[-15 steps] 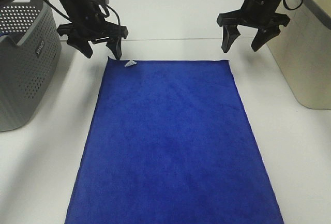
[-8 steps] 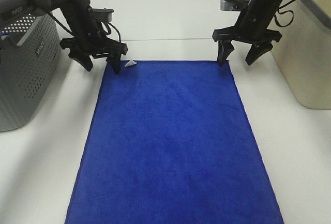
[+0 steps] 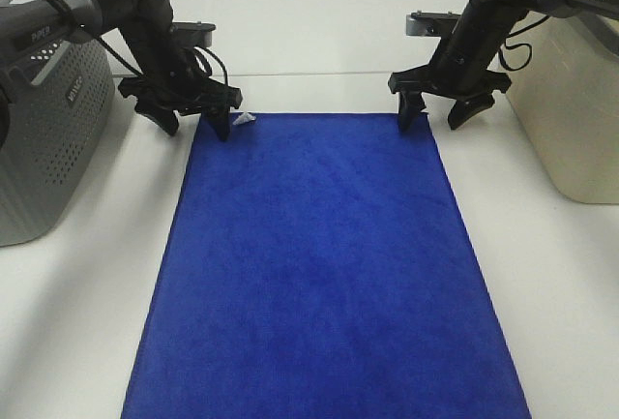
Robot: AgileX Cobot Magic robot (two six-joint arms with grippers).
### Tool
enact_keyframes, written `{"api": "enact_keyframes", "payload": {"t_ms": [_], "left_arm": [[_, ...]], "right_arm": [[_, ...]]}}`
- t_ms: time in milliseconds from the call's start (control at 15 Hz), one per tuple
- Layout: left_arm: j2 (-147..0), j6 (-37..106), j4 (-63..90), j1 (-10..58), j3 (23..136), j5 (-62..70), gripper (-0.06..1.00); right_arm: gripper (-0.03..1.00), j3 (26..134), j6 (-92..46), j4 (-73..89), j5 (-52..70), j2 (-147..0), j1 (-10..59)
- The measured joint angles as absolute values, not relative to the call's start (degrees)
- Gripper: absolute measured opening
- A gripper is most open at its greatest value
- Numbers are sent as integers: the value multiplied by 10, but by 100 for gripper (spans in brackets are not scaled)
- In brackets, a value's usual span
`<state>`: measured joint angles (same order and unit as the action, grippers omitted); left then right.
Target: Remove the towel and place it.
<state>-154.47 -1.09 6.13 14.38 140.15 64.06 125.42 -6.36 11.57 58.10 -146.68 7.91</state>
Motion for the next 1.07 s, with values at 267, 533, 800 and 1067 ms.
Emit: {"api": "enact_keyframes", "payload": {"t_ms": [267,533,800,1067], "left_arm": [[-1547,-10,62,144,1405,642,75],[-1548,-9,62,144,1405,644,75],[-1548,-7,63,148,1405,644,74],[-1549,0,96,159,1405,621,74]], "right_arm": [[78,1259,-70,116,587,-1473,79],[78,1259,-70,116,605,-1473,79],[76,1259,-70,140,607,-1473,79],[71,1259,-71,173,599,-1473,89]]}}
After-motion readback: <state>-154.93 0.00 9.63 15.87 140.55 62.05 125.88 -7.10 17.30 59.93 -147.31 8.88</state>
